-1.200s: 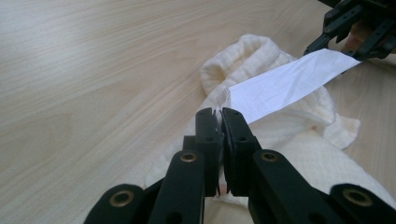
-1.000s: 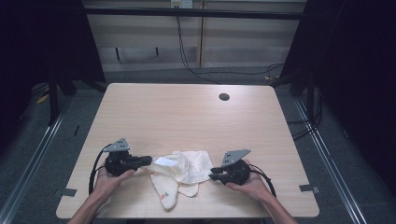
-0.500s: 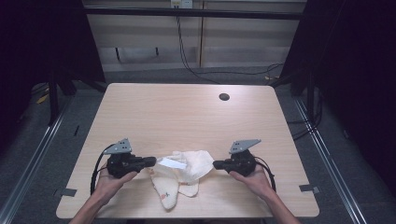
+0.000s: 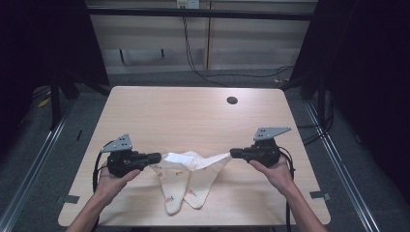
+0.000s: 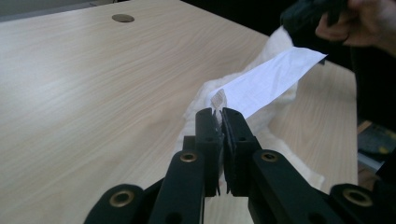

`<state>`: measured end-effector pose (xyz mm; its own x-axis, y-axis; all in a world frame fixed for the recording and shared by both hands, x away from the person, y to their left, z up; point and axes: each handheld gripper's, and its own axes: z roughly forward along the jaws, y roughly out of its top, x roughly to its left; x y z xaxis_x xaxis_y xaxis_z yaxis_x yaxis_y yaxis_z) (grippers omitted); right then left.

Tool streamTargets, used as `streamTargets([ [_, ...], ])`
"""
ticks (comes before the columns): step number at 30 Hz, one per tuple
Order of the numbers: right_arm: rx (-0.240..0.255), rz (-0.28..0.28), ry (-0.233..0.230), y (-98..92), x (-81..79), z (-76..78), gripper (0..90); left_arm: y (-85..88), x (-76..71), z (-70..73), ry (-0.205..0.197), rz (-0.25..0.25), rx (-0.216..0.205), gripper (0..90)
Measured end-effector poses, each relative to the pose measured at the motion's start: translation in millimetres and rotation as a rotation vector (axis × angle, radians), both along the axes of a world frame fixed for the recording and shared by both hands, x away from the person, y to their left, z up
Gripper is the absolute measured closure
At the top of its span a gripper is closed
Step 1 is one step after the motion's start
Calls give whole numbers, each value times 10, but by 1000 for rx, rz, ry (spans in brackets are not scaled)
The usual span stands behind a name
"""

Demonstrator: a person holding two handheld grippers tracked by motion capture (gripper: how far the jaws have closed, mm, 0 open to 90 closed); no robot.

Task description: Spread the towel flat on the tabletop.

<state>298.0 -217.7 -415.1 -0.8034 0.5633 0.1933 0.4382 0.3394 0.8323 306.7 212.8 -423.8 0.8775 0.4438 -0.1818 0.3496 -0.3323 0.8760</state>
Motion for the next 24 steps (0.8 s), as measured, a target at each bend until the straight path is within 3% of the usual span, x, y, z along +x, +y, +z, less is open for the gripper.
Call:
streamTargets([
  [2, 11, -5, -19, -8, -1, 138, 891, 0, 30, 92, -18, -3, -25, 863],
  [11, 34, -17, -51, -78, 76, 464, 891, 27, 125, 370, -49, 20, -98, 864],
  [18, 75, -40, -63, -141, 136, 679, 889, 53, 145, 464, -64, 31, -136, 865],
  [20, 79, -44, -66, -142, 137, 701, 889, 51, 140, 494, -78, 34, -130, 864],
  [21, 95, -48, -97, -138, 122, 776, 890, 48, 139, 520, -85, 37, -130, 864],
  [24, 106, -48, -116, -127, 102, 843, 890, 47, 125, 603, -98, 34, -138, 865],
])
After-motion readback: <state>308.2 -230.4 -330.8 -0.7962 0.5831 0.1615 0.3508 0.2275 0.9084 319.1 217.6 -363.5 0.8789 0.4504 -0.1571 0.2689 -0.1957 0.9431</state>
